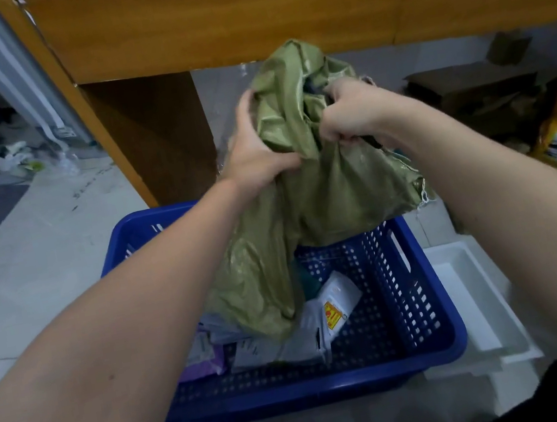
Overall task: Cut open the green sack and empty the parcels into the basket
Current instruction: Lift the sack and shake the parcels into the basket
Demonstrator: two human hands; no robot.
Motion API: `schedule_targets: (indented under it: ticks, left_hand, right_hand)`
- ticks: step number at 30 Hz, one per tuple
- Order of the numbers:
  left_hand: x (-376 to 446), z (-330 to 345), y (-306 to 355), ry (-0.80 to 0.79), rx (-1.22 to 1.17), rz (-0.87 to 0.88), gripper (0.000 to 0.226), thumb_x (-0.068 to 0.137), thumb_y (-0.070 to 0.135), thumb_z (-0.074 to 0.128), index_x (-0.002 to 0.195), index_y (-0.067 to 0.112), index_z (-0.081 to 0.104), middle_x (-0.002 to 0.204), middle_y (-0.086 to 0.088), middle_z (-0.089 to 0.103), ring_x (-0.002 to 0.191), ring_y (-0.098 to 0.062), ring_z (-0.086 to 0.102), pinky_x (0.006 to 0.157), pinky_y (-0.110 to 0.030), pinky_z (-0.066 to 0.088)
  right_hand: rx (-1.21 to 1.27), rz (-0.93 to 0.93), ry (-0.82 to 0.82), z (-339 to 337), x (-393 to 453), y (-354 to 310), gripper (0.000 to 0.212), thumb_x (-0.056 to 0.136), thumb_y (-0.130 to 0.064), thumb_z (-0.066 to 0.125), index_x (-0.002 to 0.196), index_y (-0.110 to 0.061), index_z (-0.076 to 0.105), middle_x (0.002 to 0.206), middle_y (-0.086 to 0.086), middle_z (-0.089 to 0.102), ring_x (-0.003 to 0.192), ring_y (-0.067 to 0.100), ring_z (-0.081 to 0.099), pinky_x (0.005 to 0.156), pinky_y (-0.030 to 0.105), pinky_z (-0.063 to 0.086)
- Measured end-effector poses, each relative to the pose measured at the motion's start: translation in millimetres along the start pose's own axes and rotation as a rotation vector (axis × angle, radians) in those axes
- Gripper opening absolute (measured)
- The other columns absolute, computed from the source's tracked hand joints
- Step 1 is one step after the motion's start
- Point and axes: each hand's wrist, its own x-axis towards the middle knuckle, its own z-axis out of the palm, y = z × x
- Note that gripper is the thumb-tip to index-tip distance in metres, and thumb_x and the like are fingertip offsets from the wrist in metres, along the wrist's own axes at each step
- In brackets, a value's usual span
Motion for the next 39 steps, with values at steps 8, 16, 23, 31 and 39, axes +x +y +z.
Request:
schedule_targets:
  ticks: [8,16,23,31,39]
  left_hand:
    - [-3.2,15.8,-15.7,0.026,0.018,-0.199,0.045,0.074,0.022,0.077,0.115,0.006,0.069,0.109,-0.012,0.071,0.102,-0.029,0.067,0.094,-0.048,0.053]
    - [-10.3,1.9,-3.8,0.31,-0.581,-0.545,0.019,0.094,0.002,0.053,0.111,0.009,0.057,0.096,-0.017,0.067,0.08,-0.031,0.068,0.064,-0.04,0.058]
    - [-15.2,-13.2,-9.2,0.115,-0.447,-0.538,0.035,0.089,0.004,0.064,0.12,0.018,0.057,0.108,-0.009,0.068,0.091,-0.025,0.067,0.064,-0.034,0.055]
    - [-12.7,-30.8,1.1,0.116,-0.176,-0.336,0.038,0.074,-0.015,0.044,0.092,0.013,0.063,0.087,-0.007,0.062,0.087,-0.027,0.061,0.068,-0.027,0.05]
    - [-12.7,-32.1,2.4,0.274,-0.03,-0.226,0.048,0.08,0.01,0.055,0.126,0.023,0.061,0.113,0.001,0.066,0.108,-0.023,0.06,0.1,-0.043,0.049]
  right_hand:
    - [-0.055,0.054,-0.021,5.9,5.7,17.3,0.031,0.069,-0.009,0.08,0.096,-0.009,0.064,0.089,0.009,0.064,0.076,0.025,0.063,0.063,0.03,0.05]
    - [-0.078,0.075,0.153,15.8,-12.6,56.2,0.08,0.065,-0.048,0.085,0.132,-0.015,0.056,0.128,0.0,0.061,0.118,0.025,0.058,0.094,0.037,0.047]
    - [0.188,0.067,0.313,20.8,0.7,67.8,0.02,0.091,-0.018,0.064,0.086,0.001,0.065,0.086,0.014,0.067,0.08,0.028,0.063,0.071,0.038,0.052]
    - [0.841,0.131,0.352,-7.1,5.1,21.4,0.005,0.099,-0.017,0.052,0.101,-0.019,0.056,0.079,0.0,0.063,0.052,0.012,0.055,0.042,0.016,0.041]
    - [1.045,0.141,0.233,-9.0,12.0,29.1,0.016,0.097,-0.023,0.049,0.082,-0.02,0.05,0.048,-0.005,0.045,0.037,0.011,0.035,0.048,0.023,0.032]
